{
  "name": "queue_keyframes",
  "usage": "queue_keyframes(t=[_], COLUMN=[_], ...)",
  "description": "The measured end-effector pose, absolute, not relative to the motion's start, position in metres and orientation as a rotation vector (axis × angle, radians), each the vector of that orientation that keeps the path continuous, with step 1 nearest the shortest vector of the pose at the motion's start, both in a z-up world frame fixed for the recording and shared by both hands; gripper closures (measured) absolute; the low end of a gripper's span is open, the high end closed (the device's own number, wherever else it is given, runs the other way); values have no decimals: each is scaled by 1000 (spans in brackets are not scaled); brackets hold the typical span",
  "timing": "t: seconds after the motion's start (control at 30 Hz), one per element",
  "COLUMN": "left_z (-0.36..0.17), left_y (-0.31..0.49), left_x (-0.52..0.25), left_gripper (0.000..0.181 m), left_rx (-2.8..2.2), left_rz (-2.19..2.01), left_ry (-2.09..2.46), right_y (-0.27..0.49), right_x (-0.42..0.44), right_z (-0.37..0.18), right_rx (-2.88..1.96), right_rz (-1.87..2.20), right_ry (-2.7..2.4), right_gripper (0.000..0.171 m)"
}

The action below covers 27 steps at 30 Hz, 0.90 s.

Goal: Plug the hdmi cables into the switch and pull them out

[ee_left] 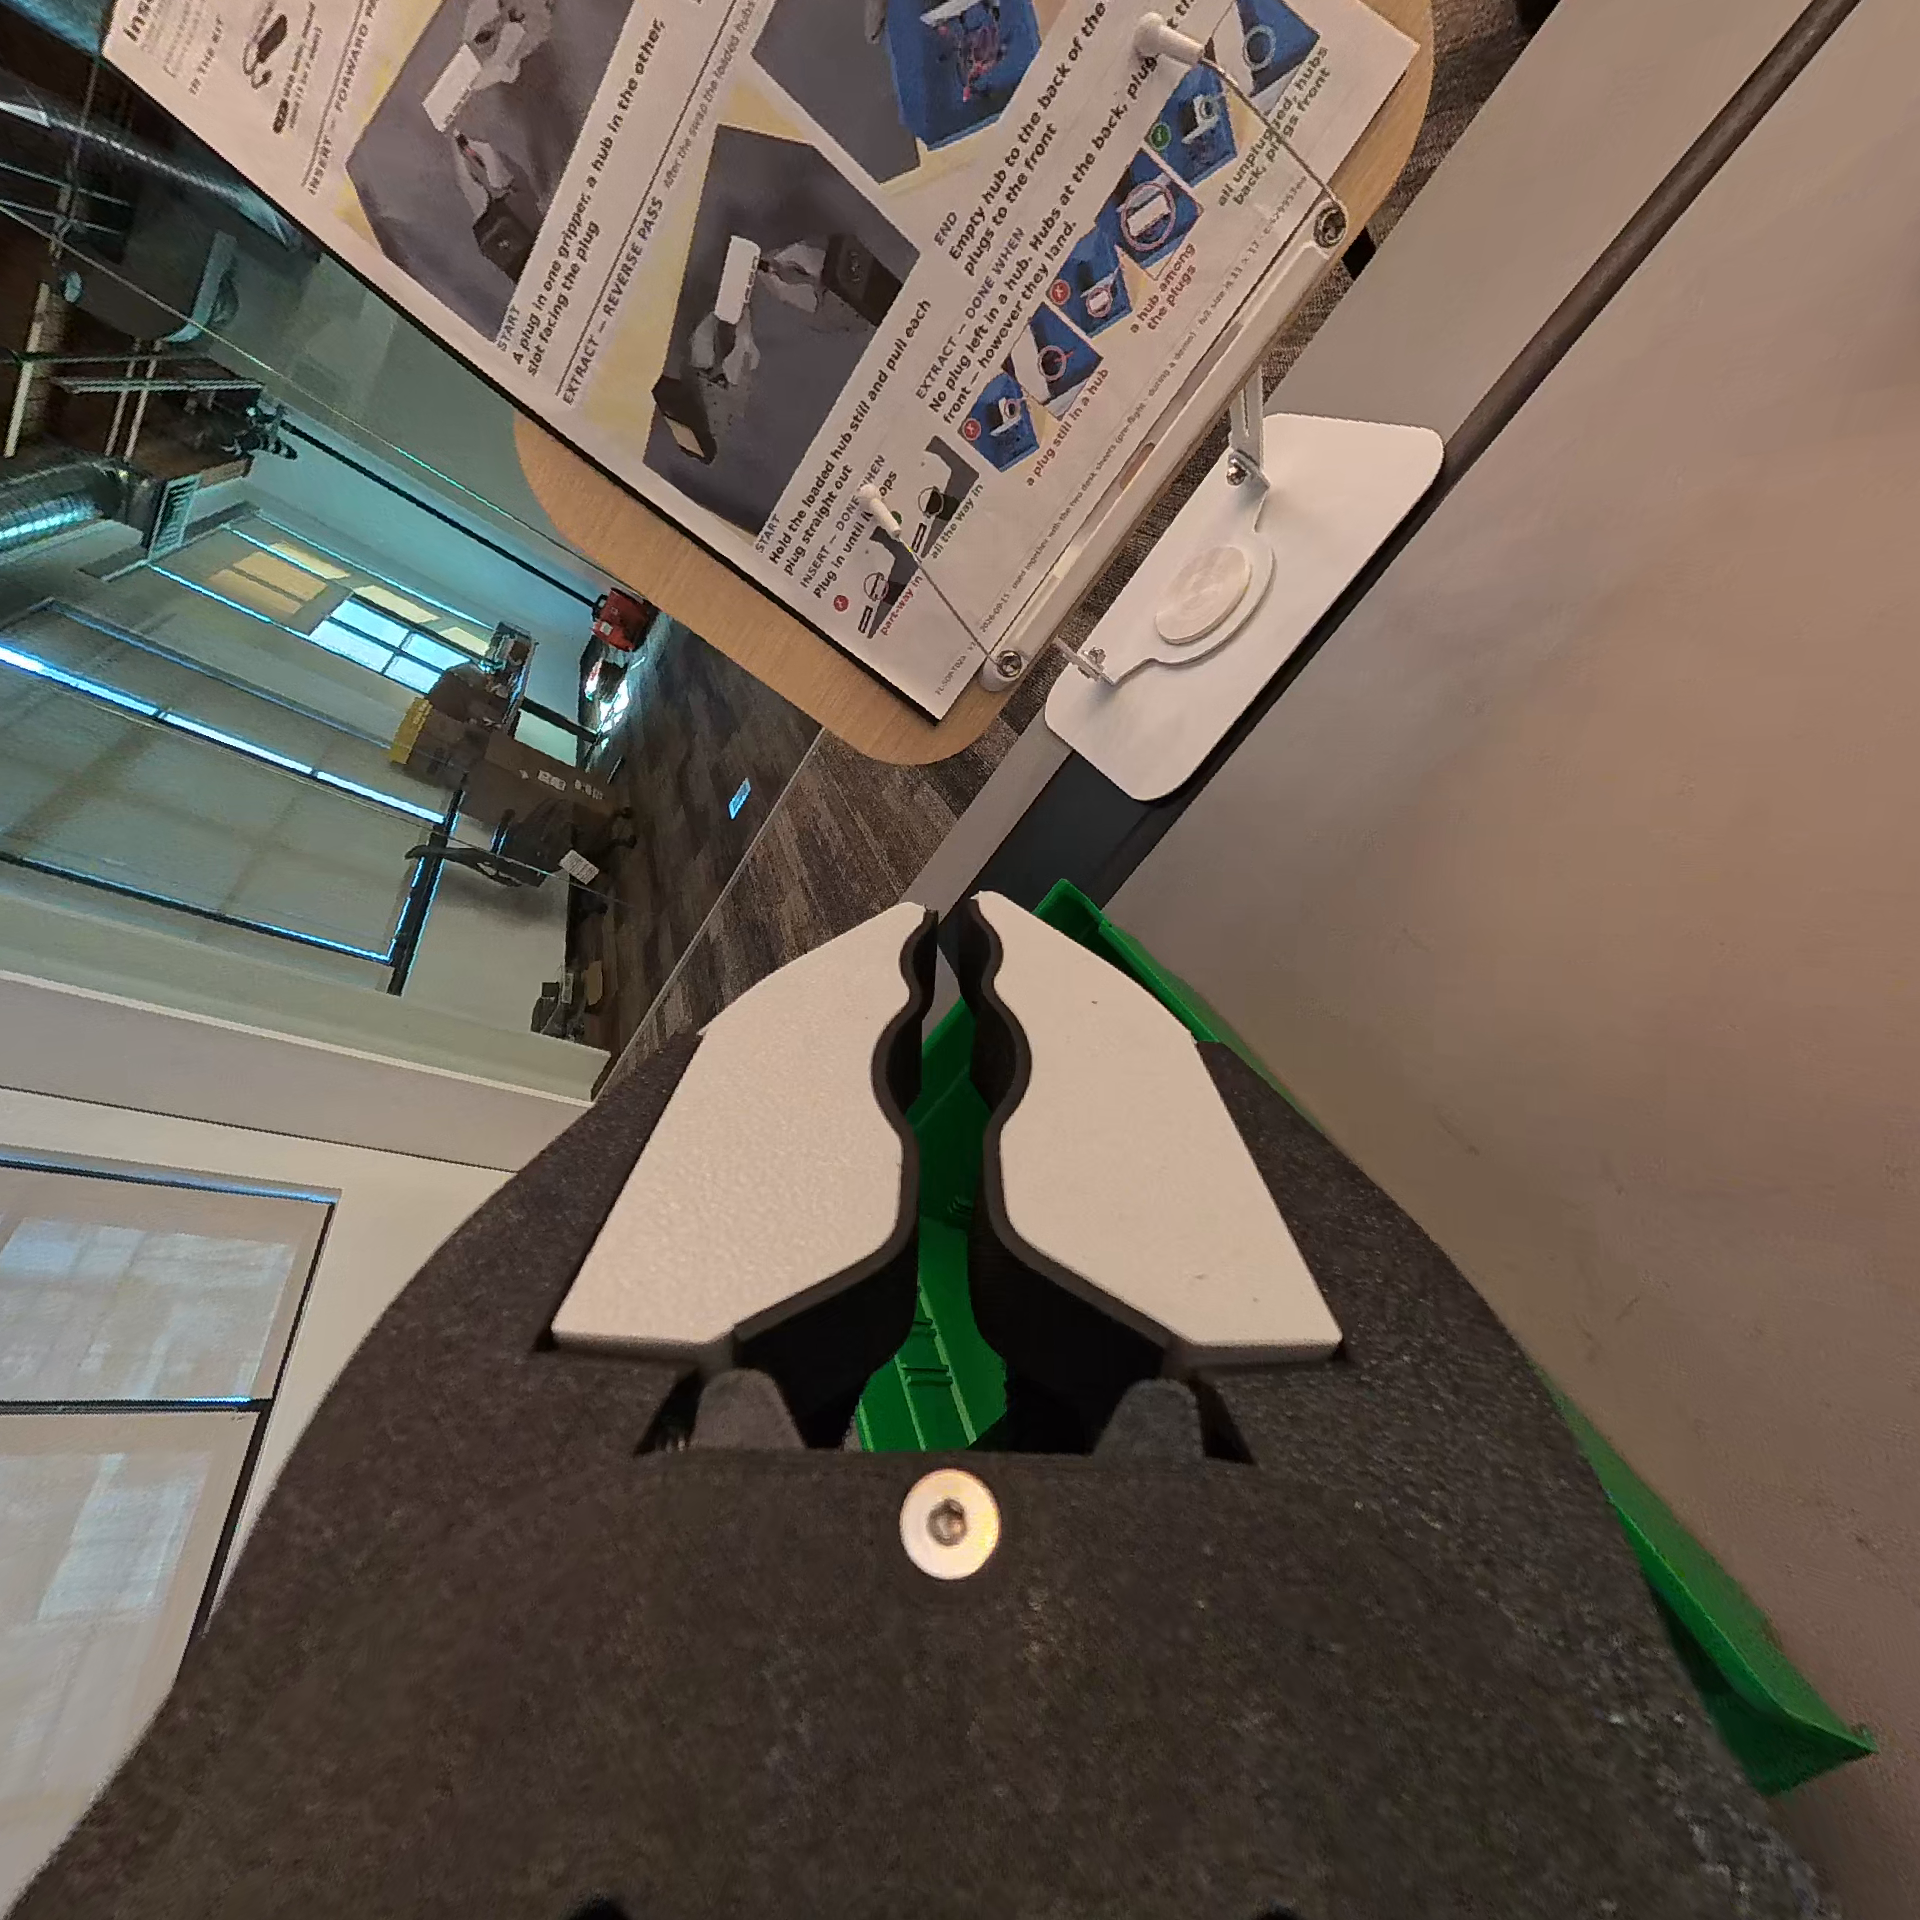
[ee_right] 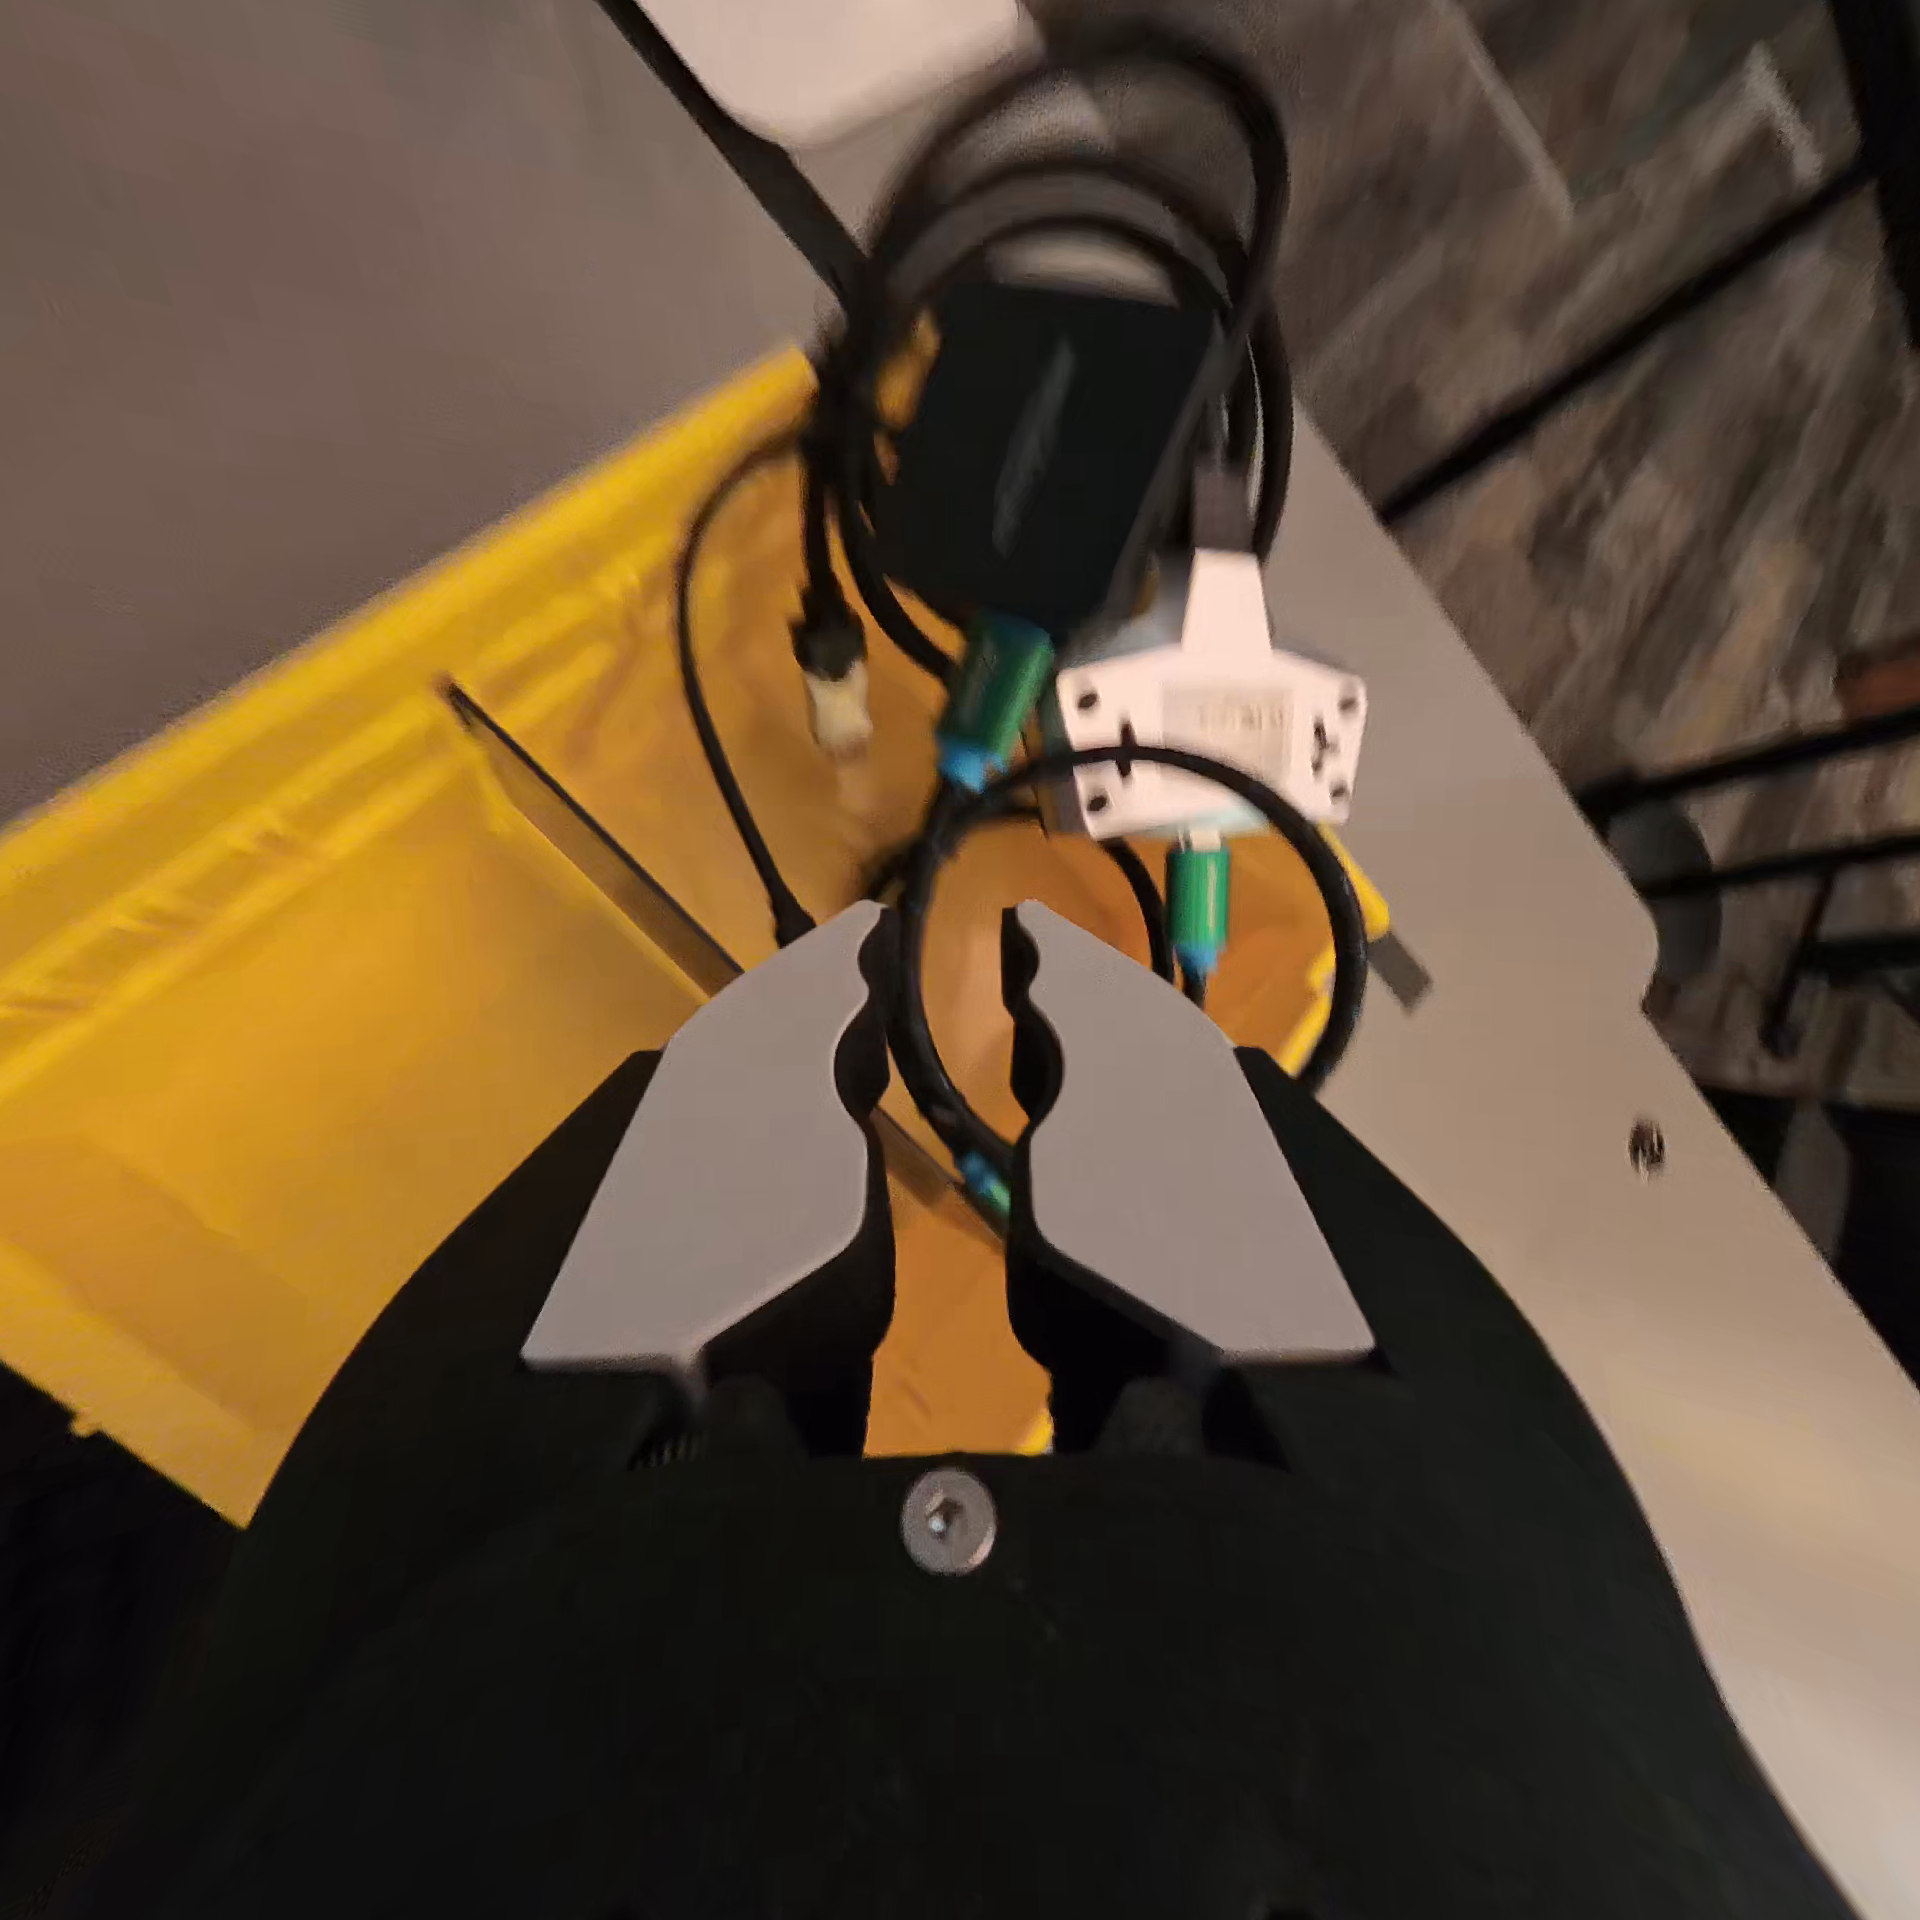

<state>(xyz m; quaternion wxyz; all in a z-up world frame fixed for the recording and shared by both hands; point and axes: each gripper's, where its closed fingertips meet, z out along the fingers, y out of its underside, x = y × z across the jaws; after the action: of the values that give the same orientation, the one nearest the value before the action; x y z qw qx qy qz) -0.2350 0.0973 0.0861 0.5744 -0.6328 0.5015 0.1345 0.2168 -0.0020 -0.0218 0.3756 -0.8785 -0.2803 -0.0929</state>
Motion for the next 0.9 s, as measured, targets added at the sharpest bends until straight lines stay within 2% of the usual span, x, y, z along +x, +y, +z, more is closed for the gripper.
queue_keyframes(t=[0.1,0.2,0.27,0.37,0.4,0.43,0.77,0.9], left_z=[86,85,85,84,84,84,82,81], left_y=[97,97,96,97,97,97,97,98], left_x=[-235,-234,-232,-232,-232,-232,-229,-231], left_gripper=[178,178,178,178,178,178,178,178], left_rx=[-1483,-1481,-1478,-1477,-1478,-1478,-1474,-1479], left_rz=[316,318,317,318,319,319,317,329], left_ry=[1176,1181,1184,1189,1190,1189,1196,1195], right_y=[20,57,74,86,87,87,81,76], right_x=[200,197,192,211,212,206,198,201], right_z=[3,25,16,-11,-16,-19,-33,-21], right_rx=[-2068,-1933,-1935,-2048,-2055,-2050,-2074,-2018], right_rz=[-305,-278,-175,-326,-349,-331,-336,-376], right_ry=[-763,-559,-471,-438,-462,-506,-625,-669], right_gripper=[148,134,127,120,122,134,135,137])
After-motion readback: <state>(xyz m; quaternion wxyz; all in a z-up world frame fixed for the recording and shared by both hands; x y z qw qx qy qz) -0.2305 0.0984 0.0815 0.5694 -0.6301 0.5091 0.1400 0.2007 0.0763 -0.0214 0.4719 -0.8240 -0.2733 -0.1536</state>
